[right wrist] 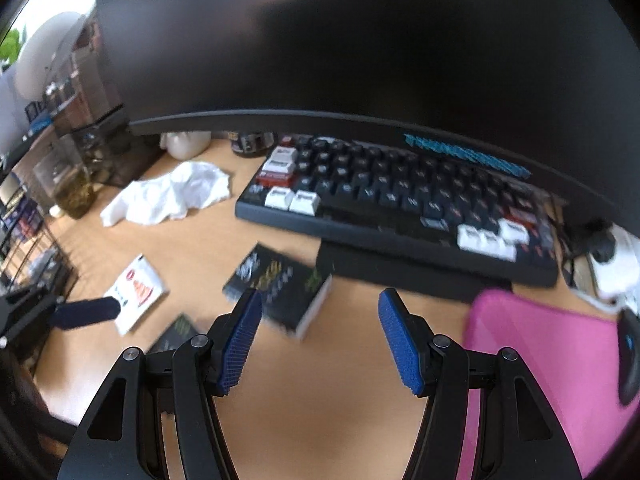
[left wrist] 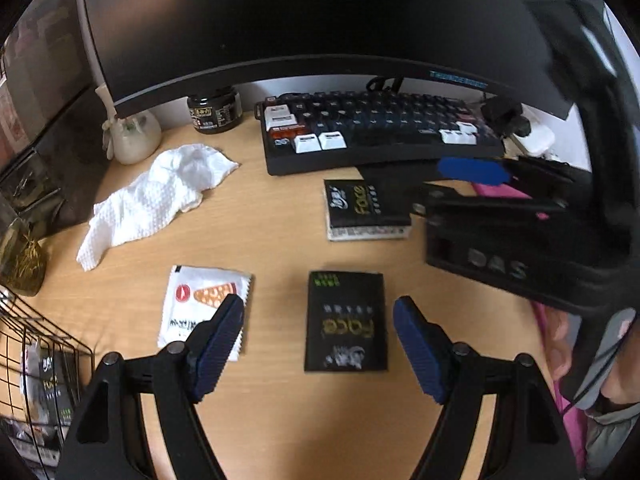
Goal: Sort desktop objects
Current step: 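Move both grippers back to the desk toward the last Face packs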
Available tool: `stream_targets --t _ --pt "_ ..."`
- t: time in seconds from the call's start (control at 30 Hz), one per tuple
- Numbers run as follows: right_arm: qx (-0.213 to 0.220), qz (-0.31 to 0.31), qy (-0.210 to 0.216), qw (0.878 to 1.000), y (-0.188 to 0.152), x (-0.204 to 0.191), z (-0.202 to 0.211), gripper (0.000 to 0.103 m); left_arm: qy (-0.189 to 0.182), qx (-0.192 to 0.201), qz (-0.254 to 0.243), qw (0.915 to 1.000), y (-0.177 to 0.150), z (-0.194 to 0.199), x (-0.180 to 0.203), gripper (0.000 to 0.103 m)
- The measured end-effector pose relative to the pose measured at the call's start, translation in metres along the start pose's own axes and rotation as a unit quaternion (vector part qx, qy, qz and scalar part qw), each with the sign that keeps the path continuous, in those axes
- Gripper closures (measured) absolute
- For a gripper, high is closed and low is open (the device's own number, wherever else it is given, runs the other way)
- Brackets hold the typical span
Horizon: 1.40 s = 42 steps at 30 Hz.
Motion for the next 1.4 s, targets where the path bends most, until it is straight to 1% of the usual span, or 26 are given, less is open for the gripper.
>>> stream_targets --t 0.13,0.2,0.23,0.27,0.3,0.4,0.5,0.63,0.8,0.87,0.97,1.1,1.17,1.3,1.4 --pt "-0.001 0.005 -0.008 1.000 0.018 -0.009 -0.023 0.043 -0.005 -0.004 0.007 1.0000 -0.001 -0.003 -0.008 0.023" --pt "0.000 0.005 -0.019 1.000 0.023 -0.009 -0.032 0.043 -0.005 -0.005 0.011 0.9999 -0.003 -0.005 -0.013 0.023" --pt "-0.005 0.007 -0.026 1.000 0.022 -0.009 -0.038 0.045 -0.006 -0.006 0.012 0.9999 -0.004 -0.006 -0.015 0.023" --pt "-0.016 0.013 -0.034 0.999 0.019 -0.009 -0.045 0.053 -0.005 -0.008 0.013 0.9999 -0.005 -0.006 -0.017 0.023" --pt "-0.015 0.016 -0.034 0.999 0.017 -0.010 -0.046 0.056 -0.004 -0.009 0.016 0.9998 -0.006 -0.007 -0.019 0.023" --pt "-0.011 0.033 -0.052 0.998 0.008 -0.012 -0.038 0.056 -0.005 -0.009 0.017 0.9998 -0.010 -0.005 -0.021 0.023" --pt "-0.012 0.032 -0.058 0.998 -0.007 -0.012 -0.026 0.056 -0.003 -0.004 0.015 0.9999 -0.011 0.000 -0.021 0.023" --pt "-0.027 0.010 -0.046 0.999 -0.033 -0.007 -0.002 0.056 -0.001 -0.003 0.009 1.0000 -0.017 0.006 -0.018 0.023" --pt "-0.032 -0.009 -0.031 0.999 -0.067 -0.001 0.028 0.056 -0.002 -0.001 -0.004 1.0000 -0.025 0.014 -0.006 0.023" --pt "-0.028 -0.016 -0.026 0.999 -0.078 0.003 0.041 0.056 0.000 -0.002 -0.012 0.9999 -0.028 0.015 -0.001 0.023" --pt "-0.013 -0.027 -0.037 0.999 -0.086 0.016 0.057 0.056 0.000 -0.005 -0.022 0.9997 -0.035 0.018 0.006 0.023" --pt "-0.024 -0.034 -0.043 0.998 -0.096 0.029 0.061 0.055 0.011 -0.009 -0.029 0.9995 -0.041 0.021 0.007 0.023" --pt "-0.028 -0.031 -0.042 0.998 -0.103 0.031 0.067 0.055 0.021 -0.008 -0.027 0.9994 -0.038 0.022 0.001 0.023" --pt "-0.029 -0.021 -0.036 0.999 -0.116 0.027 0.081 0.055 0.032 0.006 0.000 0.9995 -0.020 0.021 -0.019 0.023" --pt "-0.016 -0.018 -0.046 0.999 -0.118 0.029 0.087 0.055 0.056 0.013 0.014 0.9983 -0.011 0.019 -0.031 0.023"
Point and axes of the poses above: each gripper's, at about its wrist camera, not at the fingertips, and z roughly against the way its jaws point, x to its right, y to its top, the point moved 4 cm from there along -z, roughly the way its jaws point, and after that the axes turned 8 degrees about -z, right-handed, at the moved point
